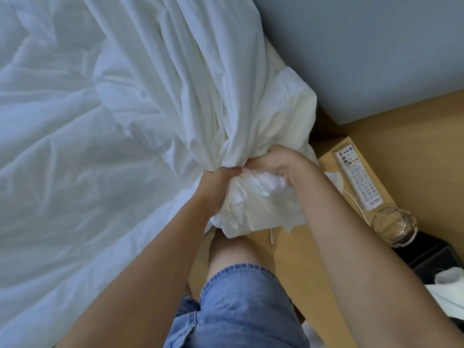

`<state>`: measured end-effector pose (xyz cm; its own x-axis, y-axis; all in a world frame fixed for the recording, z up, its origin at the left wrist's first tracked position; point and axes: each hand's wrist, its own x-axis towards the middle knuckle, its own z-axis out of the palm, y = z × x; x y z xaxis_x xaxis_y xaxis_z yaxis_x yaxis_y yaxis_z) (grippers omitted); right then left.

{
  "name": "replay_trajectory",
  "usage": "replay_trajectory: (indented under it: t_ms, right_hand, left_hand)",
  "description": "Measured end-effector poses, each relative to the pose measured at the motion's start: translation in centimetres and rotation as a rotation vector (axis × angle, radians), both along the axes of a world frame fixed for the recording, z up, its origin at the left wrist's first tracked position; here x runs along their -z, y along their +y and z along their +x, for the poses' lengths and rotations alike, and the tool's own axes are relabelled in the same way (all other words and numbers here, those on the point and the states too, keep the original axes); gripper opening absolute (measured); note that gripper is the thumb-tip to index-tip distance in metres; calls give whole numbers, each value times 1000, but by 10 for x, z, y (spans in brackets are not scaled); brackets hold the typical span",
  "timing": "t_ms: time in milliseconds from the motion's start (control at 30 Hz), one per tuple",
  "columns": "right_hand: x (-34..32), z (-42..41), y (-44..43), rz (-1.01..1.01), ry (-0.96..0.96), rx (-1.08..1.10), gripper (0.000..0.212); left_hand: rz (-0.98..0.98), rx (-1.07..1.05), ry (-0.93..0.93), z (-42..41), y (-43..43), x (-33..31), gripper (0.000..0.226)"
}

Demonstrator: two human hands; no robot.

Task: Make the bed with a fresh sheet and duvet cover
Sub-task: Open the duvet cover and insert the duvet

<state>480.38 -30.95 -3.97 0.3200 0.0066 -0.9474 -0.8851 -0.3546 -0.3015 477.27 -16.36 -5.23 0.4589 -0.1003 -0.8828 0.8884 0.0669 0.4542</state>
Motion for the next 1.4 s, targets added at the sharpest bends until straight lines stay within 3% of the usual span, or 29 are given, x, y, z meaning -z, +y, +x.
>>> replay_trajectory:
  t_ms: [67, 167, 333, 500, 600, 767, 833, 933, 967, 1067, 1133, 1200, 1300, 1400]
  right_hand:
    - [9, -7, 15, -87, -120, 17, 17]
    - [10, -24, 29, -168, -283, 84, 22]
    - [-18, -28, 13, 34, -371, 499, 12]
    - [-23, -42, -7, 139, -349, 673, 16]
    - [-20, -53, -5, 183, -312, 630, 17]
    - [-18, -60, 1, 118, -341, 516, 25]
    - [-21, -65, 4, 111, -324, 473, 17]
    - [-30, -71, 16, 127, -355, 354, 21]
    - [-34, -74, 19, 118, -379, 294, 27]
    - [-41, -89, 27, 79, -434, 218, 34]
    - [-41, -101, 29, 73, -432, 261, 31]
    - [-36, -109, 27, 65, -403, 328, 24]
    - [-29, -108, 21, 51, -356, 411, 17]
    - [-21, -103, 15, 65, -310, 321, 27]
  left_hand:
    - [35, -29, -23, -2, -1, 1, 46]
    - [82, -48, -46, -2, -2, -4, 39]
    - [131, -38, -133, -2, 28, -18, 48]
    - [548, 20, -189, -29, 115, -15, 53]
    - [713, 19, -163, -42, 148, -9, 68]
    - [840, 201, -119, -41, 114, -4, 101]
    - [979, 313, -271, -39, 93, -17, 108]
    - [947, 555, -815, -23, 53, -49, 94]
    - [879, 669, -883, -12, 42, -51, 89]
    - [799, 957, -748, 38, 14, -41, 70]
    - [813, 1040, -676, 64, -1, -31, 41]
    - [889, 1095, -665, 77, -7, -21, 28]
    - [1030, 986, -666, 80, 5, -10, 34]
    - [1043, 859, -658, 73, 11, -3, 35]
